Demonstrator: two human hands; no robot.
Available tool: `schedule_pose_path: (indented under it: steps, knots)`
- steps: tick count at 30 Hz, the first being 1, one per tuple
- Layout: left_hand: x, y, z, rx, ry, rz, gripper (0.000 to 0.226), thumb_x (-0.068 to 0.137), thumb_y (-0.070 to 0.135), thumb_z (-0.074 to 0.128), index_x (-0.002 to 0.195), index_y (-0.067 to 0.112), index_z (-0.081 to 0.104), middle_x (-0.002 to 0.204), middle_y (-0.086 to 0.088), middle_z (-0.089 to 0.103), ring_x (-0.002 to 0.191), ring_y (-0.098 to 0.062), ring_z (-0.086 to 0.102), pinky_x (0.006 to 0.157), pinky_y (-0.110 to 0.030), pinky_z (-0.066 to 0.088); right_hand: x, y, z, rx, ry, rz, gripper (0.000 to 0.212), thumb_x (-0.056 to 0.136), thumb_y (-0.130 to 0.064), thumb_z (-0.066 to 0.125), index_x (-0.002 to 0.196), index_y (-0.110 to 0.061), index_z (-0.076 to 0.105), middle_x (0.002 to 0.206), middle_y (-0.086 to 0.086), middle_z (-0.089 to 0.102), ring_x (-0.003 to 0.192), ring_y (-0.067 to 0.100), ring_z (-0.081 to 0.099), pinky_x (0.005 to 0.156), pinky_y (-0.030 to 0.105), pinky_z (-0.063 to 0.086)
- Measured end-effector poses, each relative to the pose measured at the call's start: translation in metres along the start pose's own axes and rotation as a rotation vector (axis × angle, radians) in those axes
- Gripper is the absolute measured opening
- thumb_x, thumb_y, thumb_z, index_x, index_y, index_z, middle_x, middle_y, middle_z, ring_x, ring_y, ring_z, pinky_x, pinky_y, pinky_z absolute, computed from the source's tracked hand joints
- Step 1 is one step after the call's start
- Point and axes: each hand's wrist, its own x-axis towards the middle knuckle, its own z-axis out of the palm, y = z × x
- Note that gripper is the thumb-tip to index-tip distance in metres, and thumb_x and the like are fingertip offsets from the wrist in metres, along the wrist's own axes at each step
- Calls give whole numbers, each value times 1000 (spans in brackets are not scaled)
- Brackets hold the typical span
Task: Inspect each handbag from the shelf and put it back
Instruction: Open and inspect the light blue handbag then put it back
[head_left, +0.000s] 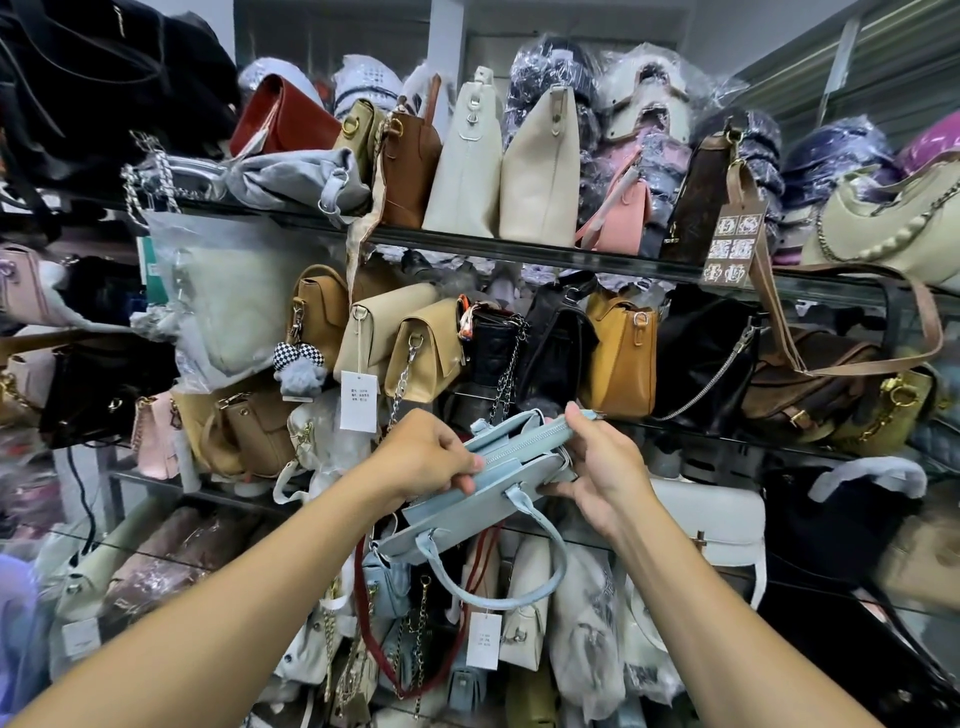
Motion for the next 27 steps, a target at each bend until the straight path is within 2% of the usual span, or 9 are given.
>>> schedule_pose_path:
  steps: [2, 5, 10, 13, 15, 19, 23, 25, 27]
  knots:
    - [0, 4, 4, -42, -13, 23, 34, 89, 13, 76, 56, 8, 68, 62, -6, 73, 47, -10, 44, 50, -18, 40, -1, 0, 3, 5, -3, 20, 22, 100, -36, 63, 94, -15, 61, 108, 13, 71, 84, 27, 68, 76, 55, 51]
    - [1, 12, 9, -90, 2, 17, 26, 89, 12, 75, 67, -1, 72, 61, -4, 72, 45, -8, 43, 49, -16, 40, -4, 1, 6, 22, -15, 37, 23, 102, -38, 60, 98, -15, 58, 120, 18, 72, 97, 31, 67, 90, 69, 47]
    - [2, 28, 14, -143, 18, -12, 22, 90, 13, 74, 76, -4, 74, 63, -6, 73, 40, -6, 41, 40, -12, 33, -5, 1, 10, 52, -14, 43, 30, 105, -41, 54, 112, -12, 57, 123, 19, 72, 113, 37, 69, 93, 76, 44]
    - [4, 38, 18, -149, 14, -17, 20, 90, 14, 74, 79, -3, 73, 63, -4, 73, 38, -5, 39, 38, -16, 30, -5, 0, 13, 37, -15, 44, 29, 105, -41, 54, 106, -12, 57, 116, 19, 74, 97, 33, 72, 93, 68, 47]
    - [6, 44, 21, -141, 6, -9, 23, 90, 16, 74, 70, 6, 70, 63, -2, 73, 38, -5, 38, 40, -19, 27, -6, 2, 15, 7, -24, 38, 30, 105, -41, 54, 101, -12, 60, 98, 14, 77, 82, 28, 69, 83, 58, 48]
    - [8, 56, 22, -197, -13, -12, 26, 90, 15, 75, 66, 8, 69, 64, -4, 73, 41, -7, 39, 36, -14, 28, -9, 8, 22, -22, -37, 38, 35, 103, -43, 56, 89, -17, 76, 75, 3, 73, 85, 27, 65, 80, 52, 47]
    - [13, 60, 18, -254, -24, -67, 15, 90, 15, 75, 80, 4, 74, 63, -1, 74, 38, -3, 40, 35, -14, 25, -13, 10, 29, 9, -14, 68, 32, 97, -44, 66, 94, -16, 80, 93, 11, 79, 105, 35, 72, 99, 63, 48]
    - [15, 62, 16, -302, -37, -100, 15, 91, 14, 74, 79, 4, 74, 62, -2, 73, 35, 0, 41, 33, -13, 22, -16, 7, 32, 17, -18, 98, 32, 97, -44, 66, 99, -14, 78, 104, 17, 78, 104, 38, 73, 95, 67, 51]
    - [17, 65, 14, -329, -52, -122, 18, 92, 13, 72, 75, 7, 72, 61, -1, 72, 34, 1, 40, 32, -12, 20, -17, 5, 35, 26, -17, 114, 30, 99, -41, 65, 97, -14, 77, 104, 17, 77, 91, 34, 75, 87, 58, 58]
